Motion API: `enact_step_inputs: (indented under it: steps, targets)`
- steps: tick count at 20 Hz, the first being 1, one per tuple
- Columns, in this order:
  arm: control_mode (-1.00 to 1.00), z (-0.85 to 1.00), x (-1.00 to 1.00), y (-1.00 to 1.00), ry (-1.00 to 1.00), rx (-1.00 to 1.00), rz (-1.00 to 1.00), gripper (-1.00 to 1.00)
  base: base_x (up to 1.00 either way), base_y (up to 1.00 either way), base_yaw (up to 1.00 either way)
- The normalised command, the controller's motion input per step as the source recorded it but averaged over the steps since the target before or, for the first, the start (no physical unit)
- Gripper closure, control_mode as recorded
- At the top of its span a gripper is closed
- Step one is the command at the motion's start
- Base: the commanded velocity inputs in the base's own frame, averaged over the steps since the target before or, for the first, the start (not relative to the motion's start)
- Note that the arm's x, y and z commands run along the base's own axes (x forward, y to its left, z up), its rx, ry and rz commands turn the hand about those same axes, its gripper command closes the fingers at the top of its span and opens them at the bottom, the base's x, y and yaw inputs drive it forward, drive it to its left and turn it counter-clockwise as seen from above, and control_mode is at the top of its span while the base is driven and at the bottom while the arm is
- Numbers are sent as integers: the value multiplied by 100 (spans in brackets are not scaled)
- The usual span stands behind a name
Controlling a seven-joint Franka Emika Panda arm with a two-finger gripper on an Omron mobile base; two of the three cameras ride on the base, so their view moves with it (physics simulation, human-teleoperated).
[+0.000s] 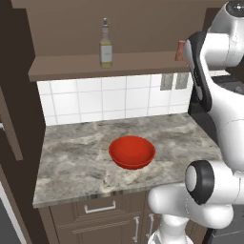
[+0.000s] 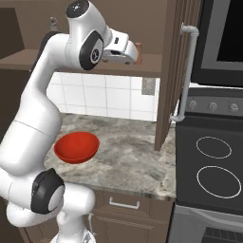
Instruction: Retrieve the bottle and the shaker from the cabinet and place them next to the mixing bowl on the counter. Then add garlic from the fridge to the mixing bowl.
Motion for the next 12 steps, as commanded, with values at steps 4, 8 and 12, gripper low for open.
enact_step_inputs:
  steps: [4, 8, 12]
  targets:
    - [-100, -24, 53, 4, 0, 13, -4, -100, 0, 0, 0]
    - [-100, -18, 43, 22, 0, 15, 0, -100, 0, 0, 0]
    - [-100, -13, 41, 7, 0, 11, 0, -100, 0, 0, 0]
